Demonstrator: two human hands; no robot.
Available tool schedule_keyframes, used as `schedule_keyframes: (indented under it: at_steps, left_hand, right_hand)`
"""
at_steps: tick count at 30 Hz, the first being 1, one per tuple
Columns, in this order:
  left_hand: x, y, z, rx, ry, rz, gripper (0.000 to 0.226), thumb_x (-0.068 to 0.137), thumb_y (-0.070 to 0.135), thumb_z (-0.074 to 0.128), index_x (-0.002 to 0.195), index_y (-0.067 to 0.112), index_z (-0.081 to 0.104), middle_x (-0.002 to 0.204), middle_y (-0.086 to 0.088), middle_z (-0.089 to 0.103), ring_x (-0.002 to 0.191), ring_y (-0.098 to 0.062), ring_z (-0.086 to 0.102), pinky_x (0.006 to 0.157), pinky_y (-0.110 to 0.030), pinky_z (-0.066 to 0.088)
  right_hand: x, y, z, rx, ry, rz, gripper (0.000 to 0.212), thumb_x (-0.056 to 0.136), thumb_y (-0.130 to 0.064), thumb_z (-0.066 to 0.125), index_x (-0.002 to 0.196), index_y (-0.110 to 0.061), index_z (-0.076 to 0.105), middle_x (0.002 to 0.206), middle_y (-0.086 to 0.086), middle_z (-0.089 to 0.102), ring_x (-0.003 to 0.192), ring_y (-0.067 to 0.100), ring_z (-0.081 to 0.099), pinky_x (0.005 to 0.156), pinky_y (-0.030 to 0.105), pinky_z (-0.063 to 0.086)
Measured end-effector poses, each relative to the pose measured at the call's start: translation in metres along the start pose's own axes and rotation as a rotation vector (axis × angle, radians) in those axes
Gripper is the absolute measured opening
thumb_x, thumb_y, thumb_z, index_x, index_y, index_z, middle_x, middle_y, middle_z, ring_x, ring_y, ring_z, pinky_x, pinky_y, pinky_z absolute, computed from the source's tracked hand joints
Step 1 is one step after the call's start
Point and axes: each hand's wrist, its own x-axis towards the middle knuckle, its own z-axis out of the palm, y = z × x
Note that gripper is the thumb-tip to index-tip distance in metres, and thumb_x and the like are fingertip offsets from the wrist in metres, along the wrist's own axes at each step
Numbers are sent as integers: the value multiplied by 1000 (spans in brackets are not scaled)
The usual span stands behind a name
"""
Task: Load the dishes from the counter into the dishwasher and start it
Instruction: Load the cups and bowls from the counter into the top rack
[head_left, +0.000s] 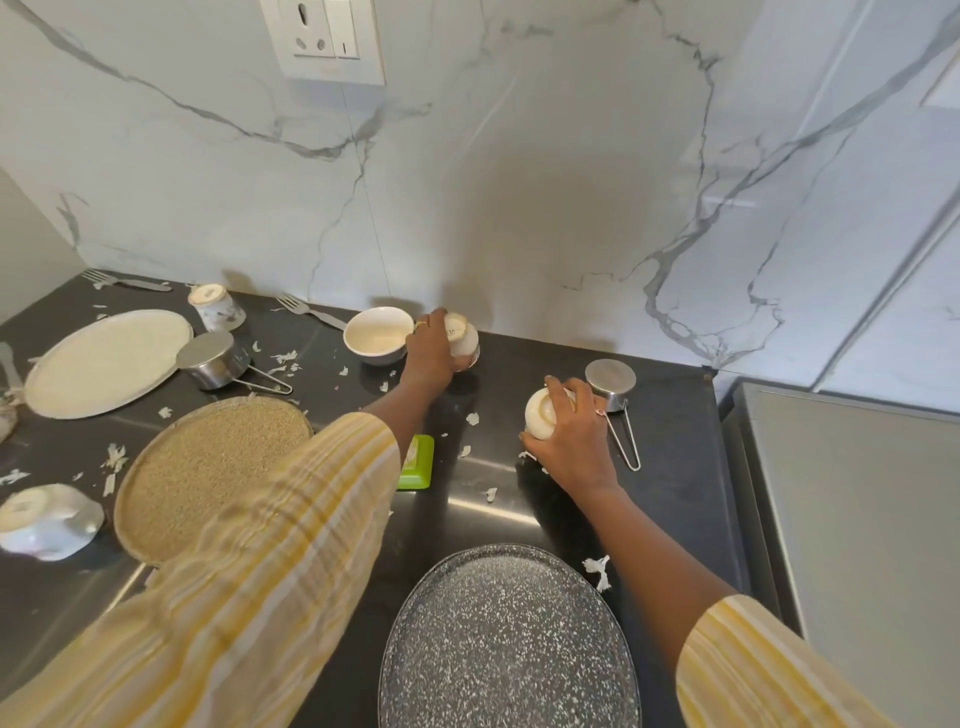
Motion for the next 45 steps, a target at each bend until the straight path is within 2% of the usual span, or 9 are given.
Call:
schedule_keyframes:
  at_steps: [6,13,23,27,29,34,39,42,45]
  left_hand:
    - [-37,2,-14,-42,4,43,66,78,28,72,131,10,36,118,-17,55,111,-34,43,89,-36,31]
    - [-116,-6,-31,-46,28,154,75,74,32,76,132,8,37,125,-11,52,114,-34,46,94,-37,31]
    - [-312,-49,-55,-183,146,253,84,68,27,82,136,5,37,120,-17,59,111,-33,54,96,-36,31]
    - [-397,-68,-53,-244,133,258,78,67,26,82,130,4,43,116,-16,61,108,-32,55,94,-37,34]
    - [-431,-76,-47,-256,113,233,78,68,29,82,130,4,43,116,-15,60,108,-31,55,96,-37,33]
    - [-491,-92,-19,-301,21,117,80,67,25,83,132,2,41,121,-17,55,111,-34,46,95,-38,33]
    - [-539,-91,24,-290,-128,217,77,67,20,83,131,4,42,120,-18,53,109,-33,45,90,-36,36]
    - [-561,-77,54,-290,-214,286,74,66,20,83,128,3,45,120,-15,55,107,-33,48,90,-35,36]
    - [-581,-56,86,-296,-353,358,72,66,26,84,125,7,48,119,-10,58,107,-29,52,94,-40,44]
  right_hand:
    - [-21,-21,-2,29,12,7,69,72,-30,75,131,-12,45,133,14,38,118,37,37,97,44,38]
    - [-80,-49,-15,41,36,-19,74,73,-34,74,134,-10,42,130,16,42,116,38,38,99,45,36]
    - [-255,-102,-26,37,80,-95,76,68,-33,77,132,-8,46,126,19,45,112,39,41,94,47,40]
    - [-330,-107,-27,-23,87,-141,74,65,-33,79,128,-6,49,120,21,49,104,42,45,87,47,42]
    - [-364,-105,-25,-40,95,-138,74,63,-30,80,126,-5,51,116,21,51,101,42,47,84,47,44]
    - [-436,-85,-18,36,58,40,77,65,-33,79,129,-6,48,124,19,47,109,38,42,93,43,38]
    - [-498,-50,-22,48,49,121,74,66,-33,81,128,-10,49,126,19,47,111,36,43,86,40,47]
    - [-527,-23,-33,43,77,203,72,67,-33,80,127,-9,50,127,20,47,113,37,43,87,44,48]
    - [-554,9,-47,-9,127,287,70,63,-27,84,122,-3,54,121,26,50,107,44,48,83,47,48]
